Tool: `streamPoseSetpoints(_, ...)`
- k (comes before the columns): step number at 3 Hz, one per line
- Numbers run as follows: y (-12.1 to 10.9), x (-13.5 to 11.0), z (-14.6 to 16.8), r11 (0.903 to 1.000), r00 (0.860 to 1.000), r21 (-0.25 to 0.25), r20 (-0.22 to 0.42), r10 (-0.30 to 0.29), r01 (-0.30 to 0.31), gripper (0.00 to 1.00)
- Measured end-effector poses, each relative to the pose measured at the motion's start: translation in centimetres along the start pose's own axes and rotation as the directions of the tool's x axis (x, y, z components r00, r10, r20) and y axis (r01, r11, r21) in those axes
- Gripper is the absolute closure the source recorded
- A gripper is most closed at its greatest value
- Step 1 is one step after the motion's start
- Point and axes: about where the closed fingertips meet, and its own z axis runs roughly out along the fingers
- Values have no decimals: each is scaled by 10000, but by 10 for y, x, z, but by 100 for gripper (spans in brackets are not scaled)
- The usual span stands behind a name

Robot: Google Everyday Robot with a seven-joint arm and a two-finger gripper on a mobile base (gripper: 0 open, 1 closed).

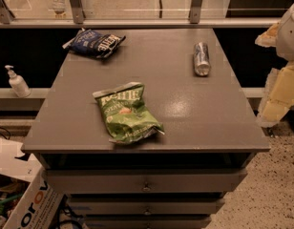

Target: Move redbull can near blue chip bag

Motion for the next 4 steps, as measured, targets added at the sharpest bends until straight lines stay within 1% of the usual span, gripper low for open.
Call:
streamPoseSetpoints(1, 0, 0, 0, 10000, 10000, 2, 1, 0, 0, 0)
streamPoseSetpoints(2, 2, -1, 0, 9989, 9999, 459, -74, -80, 84, 0)
streamPoseSetpoints(3, -6, -2, 3, 9981, 10000, 611, -47, 15, -13, 0)
streamPoseSetpoints(4, -34, -8, 11, 9937, 9991, 1040, 168, 396, -412, 0)
